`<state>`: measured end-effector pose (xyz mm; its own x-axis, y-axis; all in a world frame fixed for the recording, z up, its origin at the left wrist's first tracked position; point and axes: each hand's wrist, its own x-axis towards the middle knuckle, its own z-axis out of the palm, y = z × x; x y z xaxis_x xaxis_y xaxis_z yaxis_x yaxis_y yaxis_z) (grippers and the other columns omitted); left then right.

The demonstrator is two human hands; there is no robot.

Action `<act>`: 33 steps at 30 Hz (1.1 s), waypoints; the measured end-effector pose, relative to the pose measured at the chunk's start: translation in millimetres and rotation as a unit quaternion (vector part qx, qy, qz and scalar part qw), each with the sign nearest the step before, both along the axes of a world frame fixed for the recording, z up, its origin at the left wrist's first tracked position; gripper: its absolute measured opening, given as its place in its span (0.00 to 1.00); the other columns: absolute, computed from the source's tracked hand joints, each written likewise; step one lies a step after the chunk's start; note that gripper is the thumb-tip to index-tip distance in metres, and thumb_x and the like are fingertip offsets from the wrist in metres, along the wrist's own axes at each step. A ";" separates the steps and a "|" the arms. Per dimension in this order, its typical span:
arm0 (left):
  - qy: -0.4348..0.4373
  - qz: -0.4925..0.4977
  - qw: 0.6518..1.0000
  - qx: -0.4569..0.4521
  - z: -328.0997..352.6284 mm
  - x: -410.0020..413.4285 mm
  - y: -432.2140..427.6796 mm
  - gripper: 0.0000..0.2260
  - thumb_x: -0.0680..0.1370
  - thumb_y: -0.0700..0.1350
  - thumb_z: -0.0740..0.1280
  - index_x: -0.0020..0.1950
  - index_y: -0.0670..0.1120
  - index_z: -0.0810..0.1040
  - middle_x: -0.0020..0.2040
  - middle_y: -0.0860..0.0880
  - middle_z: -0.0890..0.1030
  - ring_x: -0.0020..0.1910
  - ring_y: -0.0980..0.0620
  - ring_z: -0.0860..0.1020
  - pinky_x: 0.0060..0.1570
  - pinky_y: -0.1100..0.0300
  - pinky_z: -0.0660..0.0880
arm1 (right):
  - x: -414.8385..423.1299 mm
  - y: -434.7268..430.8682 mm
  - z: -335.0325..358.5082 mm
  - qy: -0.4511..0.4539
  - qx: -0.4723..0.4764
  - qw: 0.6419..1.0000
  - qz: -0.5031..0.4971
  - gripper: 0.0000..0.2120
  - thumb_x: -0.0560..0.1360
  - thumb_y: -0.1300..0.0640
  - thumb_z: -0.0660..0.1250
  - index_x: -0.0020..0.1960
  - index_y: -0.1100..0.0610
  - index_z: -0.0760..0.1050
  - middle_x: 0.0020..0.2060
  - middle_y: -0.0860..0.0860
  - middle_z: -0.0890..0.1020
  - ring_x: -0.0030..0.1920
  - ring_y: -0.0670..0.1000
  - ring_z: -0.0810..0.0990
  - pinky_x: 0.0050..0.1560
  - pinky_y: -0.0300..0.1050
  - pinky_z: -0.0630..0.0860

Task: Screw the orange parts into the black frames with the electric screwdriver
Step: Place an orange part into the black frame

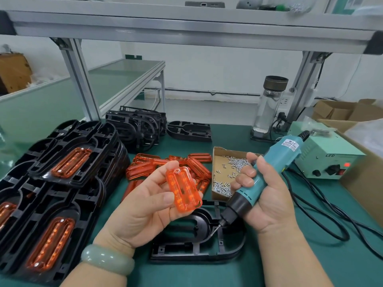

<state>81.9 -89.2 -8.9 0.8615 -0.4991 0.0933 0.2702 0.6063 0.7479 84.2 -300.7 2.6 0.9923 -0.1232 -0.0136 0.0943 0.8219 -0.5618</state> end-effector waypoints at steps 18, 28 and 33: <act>-0.214 0.236 0.897 0.306 -4.7 -0.2 -31.2 0.18 0.62 0.44 0.77 0.48 0.57 0.78 0.47 0.52 0.83 0.46 0.52 0.82 0.45 0.60 0.78 | -4.0 16.5 0.0 0.010 0.020 0.995 0.093 0.10 0.69 0.55 0.67 0.49 0.56 0.75 0.28 0.47 0.70 0.23 0.44 0.69 0.28 0.37 0.70; -0.415 0.326 0.688 0.498 1.6 -4.9 -31.5 0.12 0.66 0.50 0.76 0.48 0.51 0.84 0.53 0.58 0.79 0.55 0.64 0.75 0.55 0.72 0.71 | -2.8 16.2 -0.3 0.022 0.028 0.995 0.096 0.10 0.69 0.55 0.68 0.49 0.57 0.75 0.28 0.48 0.71 0.23 0.44 0.70 0.27 0.36 0.69; -0.443 0.299 0.636 0.556 14.0 -9.0 -24.9 0.14 0.66 0.53 0.73 0.50 0.53 0.83 0.48 0.61 0.81 0.50 0.64 0.77 0.51 0.70 0.73 | -2.2 18.7 -0.5 0.020 0.016 0.994 0.102 0.09 0.70 0.55 0.67 0.49 0.56 0.74 0.28 0.47 0.70 0.23 0.43 0.70 0.27 0.37 0.70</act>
